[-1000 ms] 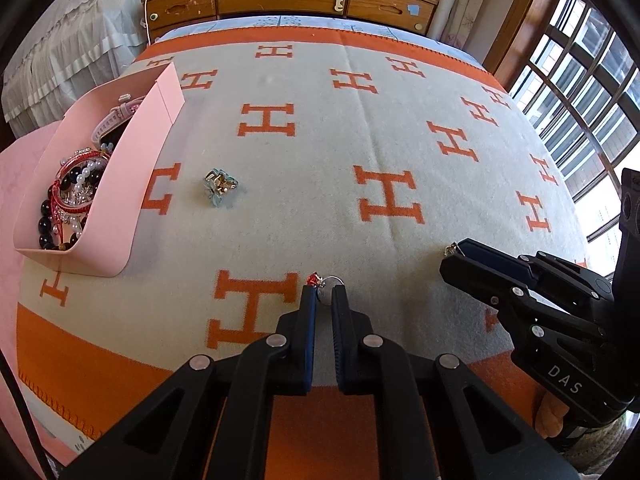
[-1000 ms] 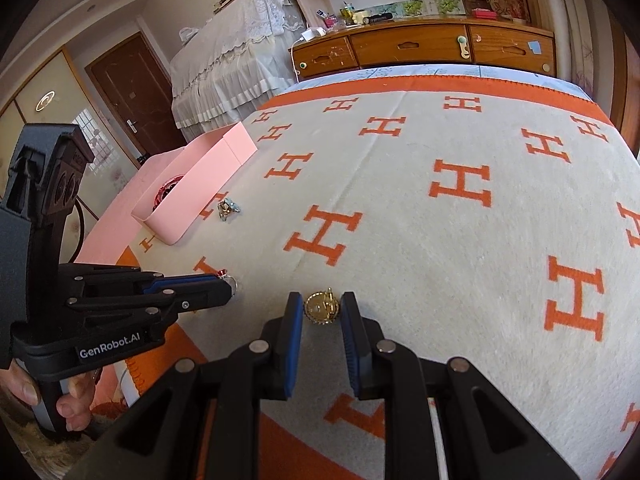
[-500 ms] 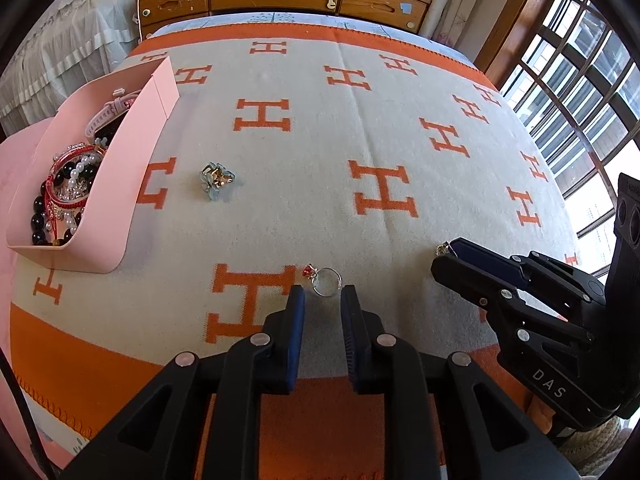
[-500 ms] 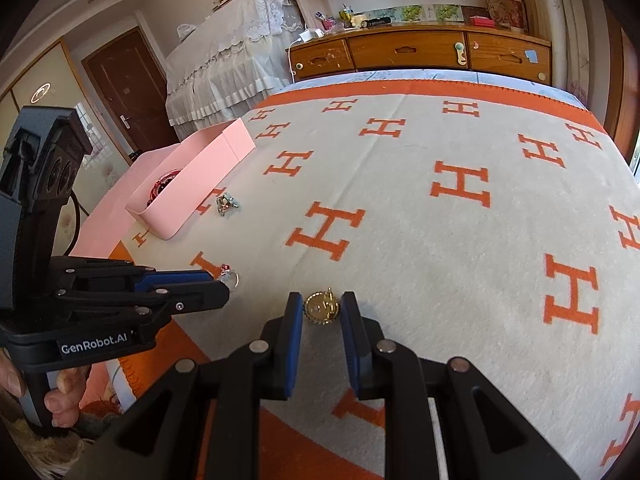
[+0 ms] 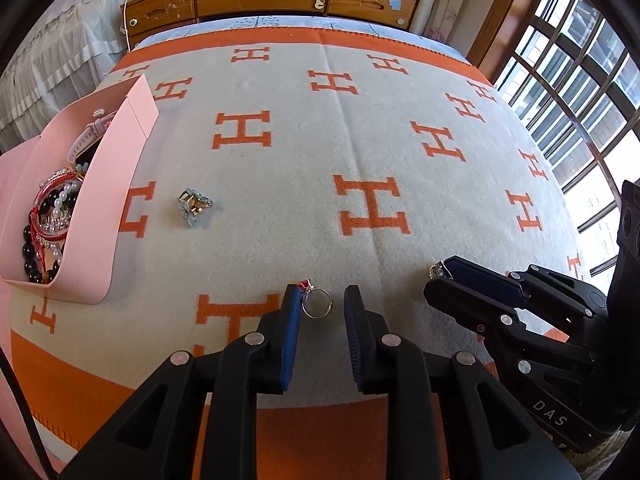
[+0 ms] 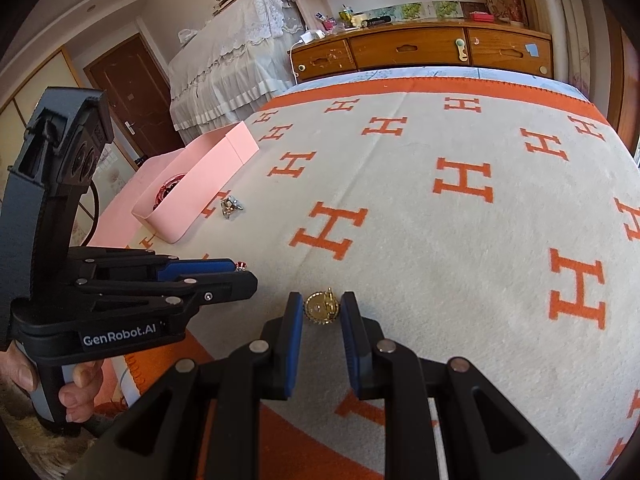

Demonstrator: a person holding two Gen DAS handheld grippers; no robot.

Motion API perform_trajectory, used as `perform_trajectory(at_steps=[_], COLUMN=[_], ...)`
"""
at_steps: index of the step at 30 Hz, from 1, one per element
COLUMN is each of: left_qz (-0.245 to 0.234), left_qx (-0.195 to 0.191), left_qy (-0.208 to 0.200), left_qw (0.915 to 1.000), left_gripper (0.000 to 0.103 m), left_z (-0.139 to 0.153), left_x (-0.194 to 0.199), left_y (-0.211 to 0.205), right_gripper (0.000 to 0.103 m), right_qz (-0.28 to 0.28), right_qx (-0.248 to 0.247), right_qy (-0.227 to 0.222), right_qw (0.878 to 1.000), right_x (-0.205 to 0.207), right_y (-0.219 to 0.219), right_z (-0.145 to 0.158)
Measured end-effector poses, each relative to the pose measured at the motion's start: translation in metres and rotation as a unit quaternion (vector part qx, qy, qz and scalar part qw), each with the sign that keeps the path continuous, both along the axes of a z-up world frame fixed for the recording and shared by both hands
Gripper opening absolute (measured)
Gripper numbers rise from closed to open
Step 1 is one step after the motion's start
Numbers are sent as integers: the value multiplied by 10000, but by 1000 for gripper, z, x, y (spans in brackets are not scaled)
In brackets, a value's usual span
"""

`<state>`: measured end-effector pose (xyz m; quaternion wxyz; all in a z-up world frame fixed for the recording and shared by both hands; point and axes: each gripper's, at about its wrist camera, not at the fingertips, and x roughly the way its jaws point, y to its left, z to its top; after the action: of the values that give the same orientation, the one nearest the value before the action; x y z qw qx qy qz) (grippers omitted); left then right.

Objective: Organize jewelry
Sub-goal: 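Grasp the gold pendant with the right tool while the left tool grasps the silver ring, then carry the pendant and ring into the pink box and open both tools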

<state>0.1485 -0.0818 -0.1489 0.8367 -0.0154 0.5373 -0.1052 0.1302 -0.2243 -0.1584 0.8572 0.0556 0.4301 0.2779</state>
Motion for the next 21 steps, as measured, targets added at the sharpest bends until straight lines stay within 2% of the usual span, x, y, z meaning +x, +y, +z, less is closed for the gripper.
perform_trajectory(at_steps=[7,11,13,15,18,21], left_qz=[-67,-137,-245,-320,-380,-370], left_qx=[157,538,681,728,715,539], left_qy=[-58,-158,-227,-254,-278,-259], left_qw=[9998,9983,9971,9965,9963,9975], left_gripper=[20,20,15,8,6,6], left_z=[0,0,0,1,1,4], left_x=[8,10,7,4,-1,-5], left_y=[-7,-18,-23,-26,-26,-19], right_gripper=[19,19,20,20,20,20], right_qz=[-5,12,11,1,-7,-16], right_qx=[115,148,156,161,156,115], right_qy=[46,56,59,61,58,40], right_qw=[9999,9999,9999,9999,9999,9999], right_x=[1,1,1,1,2,1], right_y=[-3,-4,-5,-5,-4,-4], right_z=[-1,-1,-1,-1,-1,-1])
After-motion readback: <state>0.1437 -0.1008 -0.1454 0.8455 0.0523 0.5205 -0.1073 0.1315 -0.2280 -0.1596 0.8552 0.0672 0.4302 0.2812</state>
